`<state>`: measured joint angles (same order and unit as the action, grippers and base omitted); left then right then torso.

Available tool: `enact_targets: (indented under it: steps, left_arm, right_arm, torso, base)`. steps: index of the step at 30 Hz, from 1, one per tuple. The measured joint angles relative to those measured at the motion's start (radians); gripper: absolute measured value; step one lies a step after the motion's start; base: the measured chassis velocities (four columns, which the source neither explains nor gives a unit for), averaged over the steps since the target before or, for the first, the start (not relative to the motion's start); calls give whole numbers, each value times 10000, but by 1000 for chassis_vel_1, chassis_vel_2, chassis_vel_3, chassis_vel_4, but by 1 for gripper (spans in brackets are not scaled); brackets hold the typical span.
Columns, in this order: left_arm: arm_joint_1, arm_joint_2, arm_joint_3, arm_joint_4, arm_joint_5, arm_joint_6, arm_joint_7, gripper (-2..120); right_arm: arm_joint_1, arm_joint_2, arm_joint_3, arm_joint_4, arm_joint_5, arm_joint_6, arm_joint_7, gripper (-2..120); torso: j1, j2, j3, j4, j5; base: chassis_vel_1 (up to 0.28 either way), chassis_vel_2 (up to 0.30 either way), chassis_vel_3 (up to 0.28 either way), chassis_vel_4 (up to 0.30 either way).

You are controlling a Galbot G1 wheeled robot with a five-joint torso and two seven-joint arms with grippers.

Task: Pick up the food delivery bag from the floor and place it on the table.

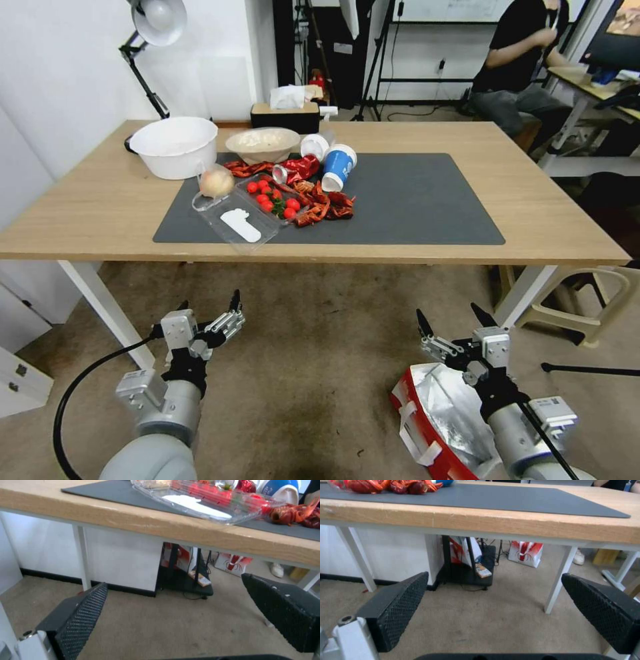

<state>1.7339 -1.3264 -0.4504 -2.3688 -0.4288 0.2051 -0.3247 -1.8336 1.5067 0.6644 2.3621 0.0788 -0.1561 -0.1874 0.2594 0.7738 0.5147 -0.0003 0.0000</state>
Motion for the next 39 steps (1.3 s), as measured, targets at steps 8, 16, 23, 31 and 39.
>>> enact_targets:
  steps: [8,16,23,31,39]
  left_arm:
    - [-1,5,-3,26,3,-3,-2,100]
    - [11,23,-12,34,23,-4,-2,100]
    - [13,20,-24,65,26,-26,-2,100]
    - [-25,70,-45,160,35,-54,57,100]
    - [-81,250,-95,287,34,-54,125,100]
  right_arm:
    - [14,7,-15,-24,-7,0,38,100]
    - [19,17,-35,-58,-27,3,36,100]
    - [13,12,-39,-101,-43,9,17,100]
    - [-20,-1,-3,-106,-51,13,11,100]
    - [-31,4,-15,-166,-77,38,4,100]
  torso:
    - [-147,-361,-212,0,0]
    - [-302,-717,-411,0,0]
    - [-439,-1049,-610,0,0]
    - [-566,-1393,-828,0,0]
    - [-688,-1706,-1020,0,-1]
  base:
    - [0,0,0,0]
    - [0,0,0,0]
    - [0,0,0,0]
    - [0,0,0,0]
    - [0,0,0,0]
